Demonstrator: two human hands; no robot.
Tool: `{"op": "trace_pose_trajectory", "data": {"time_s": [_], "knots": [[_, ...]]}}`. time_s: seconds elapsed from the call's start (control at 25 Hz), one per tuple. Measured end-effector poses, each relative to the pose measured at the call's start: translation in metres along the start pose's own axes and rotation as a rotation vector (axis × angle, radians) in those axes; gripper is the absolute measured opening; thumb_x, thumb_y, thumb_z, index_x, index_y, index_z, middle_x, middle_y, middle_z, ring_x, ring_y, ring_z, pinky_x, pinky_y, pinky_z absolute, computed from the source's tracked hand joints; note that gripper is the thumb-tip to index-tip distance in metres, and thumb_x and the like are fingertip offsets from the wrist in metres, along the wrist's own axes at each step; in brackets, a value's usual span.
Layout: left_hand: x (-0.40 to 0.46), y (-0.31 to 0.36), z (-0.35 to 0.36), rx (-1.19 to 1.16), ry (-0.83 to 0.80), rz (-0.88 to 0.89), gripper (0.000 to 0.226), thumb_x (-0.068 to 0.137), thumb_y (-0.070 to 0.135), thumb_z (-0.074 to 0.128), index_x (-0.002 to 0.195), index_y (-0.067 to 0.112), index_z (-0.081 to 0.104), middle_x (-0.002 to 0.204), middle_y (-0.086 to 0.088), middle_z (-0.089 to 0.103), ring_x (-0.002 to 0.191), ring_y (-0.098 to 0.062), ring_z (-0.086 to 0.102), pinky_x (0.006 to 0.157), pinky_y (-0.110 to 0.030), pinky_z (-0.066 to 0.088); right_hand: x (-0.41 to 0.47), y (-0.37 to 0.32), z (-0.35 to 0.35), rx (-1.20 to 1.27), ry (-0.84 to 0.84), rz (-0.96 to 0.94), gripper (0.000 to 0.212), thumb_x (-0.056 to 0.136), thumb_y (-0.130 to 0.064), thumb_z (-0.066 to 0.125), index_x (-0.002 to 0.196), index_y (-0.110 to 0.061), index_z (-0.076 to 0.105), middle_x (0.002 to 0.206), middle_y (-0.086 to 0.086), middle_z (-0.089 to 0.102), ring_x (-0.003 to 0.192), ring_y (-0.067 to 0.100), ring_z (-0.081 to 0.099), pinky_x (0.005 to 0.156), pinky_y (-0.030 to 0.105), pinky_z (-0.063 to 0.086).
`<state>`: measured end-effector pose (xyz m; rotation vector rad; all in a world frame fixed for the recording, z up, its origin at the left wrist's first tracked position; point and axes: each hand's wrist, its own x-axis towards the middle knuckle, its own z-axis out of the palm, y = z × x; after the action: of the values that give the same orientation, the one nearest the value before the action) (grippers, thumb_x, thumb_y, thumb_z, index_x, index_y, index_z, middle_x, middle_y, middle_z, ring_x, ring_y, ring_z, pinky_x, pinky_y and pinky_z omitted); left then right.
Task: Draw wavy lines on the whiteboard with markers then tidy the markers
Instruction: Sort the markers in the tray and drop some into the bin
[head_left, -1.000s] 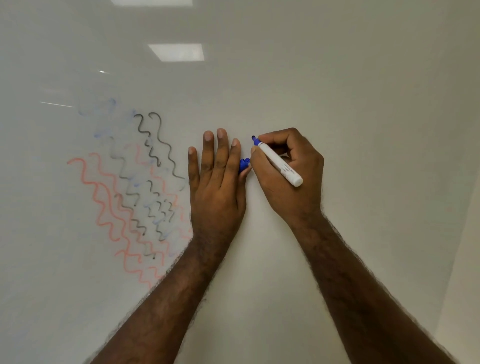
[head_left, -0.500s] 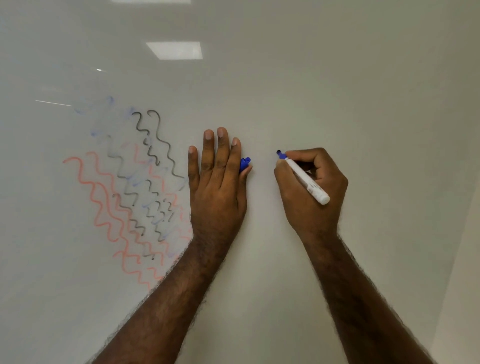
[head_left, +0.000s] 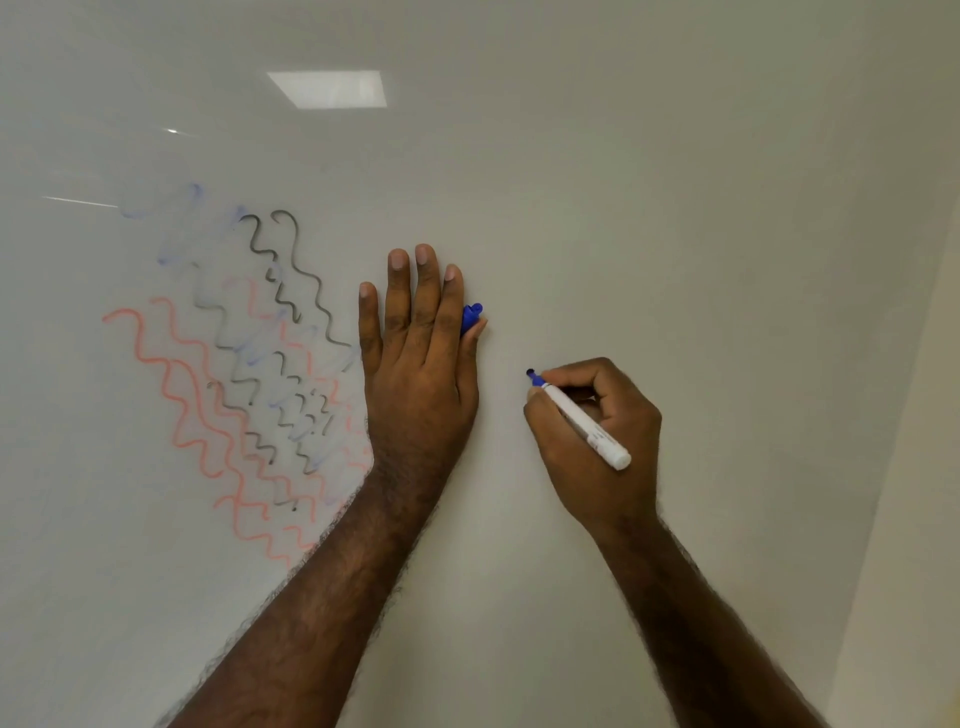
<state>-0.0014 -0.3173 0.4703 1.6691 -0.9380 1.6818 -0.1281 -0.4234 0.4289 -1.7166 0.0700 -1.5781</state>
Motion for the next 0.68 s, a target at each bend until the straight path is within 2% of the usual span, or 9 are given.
{"op": "trace_pose_trajectory", "data": {"time_s": [0.16,0.32,0.48,0.68], "knots": [[0.000,0.000,0.000,-0.009,-0.002,-0.009,0.046,0.112,0.026,0.048,0.150,0.001,0.049,0.161,-0.022,0.039,0.154,-0.039,0.030,0.128,-0.056,0.017,-0.001,0.003,-0.014,0.048,0.146,0.112,0.012,0.085,-0.002,0.081,0.091,-0.008,0.072,0.079,-0.004,0.071,0.067,0.007,0.066,0.061,0.020,0.053],[-0.001,0.000,-0.001,-0.003,0.000,-0.001,0.046,0.112,0.026,0.049,0.150,0.000,0.049,0.161,-0.023,0.039,0.153,-0.040,0.031,0.128,-0.057,0.018,-0.021,0.004,-0.012,-0.022,-0.069,0.078,0.013,0.084,-0.002,0.082,0.088,-0.010,0.073,0.075,-0.003,0.071,0.064,0.012,0.066,0.057,0.020,0.051],[0.000,0.001,-0.002,-0.015,-0.008,0.002,0.047,0.112,0.026,0.050,0.151,0.001,0.048,0.161,-0.022,0.038,0.153,-0.040,0.031,0.128,-0.056,0.018,-0.022,0.016,-0.026,0.066,0.129,0.197,0.014,0.084,0.000,0.079,0.087,-0.012,0.073,0.073,-0.004,0.070,0.061,0.008,0.064,0.055,0.024,0.050],[0.000,0.002,-0.008,-0.057,-0.037,-0.003,0.045,0.111,0.022,0.051,0.151,0.000,0.048,0.161,-0.022,0.039,0.153,-0.040,0.031,0.127,-0.058,0.020,-0.034,0.013,-0.028,0.050,-0.085,0.220,0.012,0.086,-0.002,0.081,0.091,-0.010,0.073,0.076,-0.001,0.072,0.066,0.016,0.067,0.058,0.023,0.056]]}}
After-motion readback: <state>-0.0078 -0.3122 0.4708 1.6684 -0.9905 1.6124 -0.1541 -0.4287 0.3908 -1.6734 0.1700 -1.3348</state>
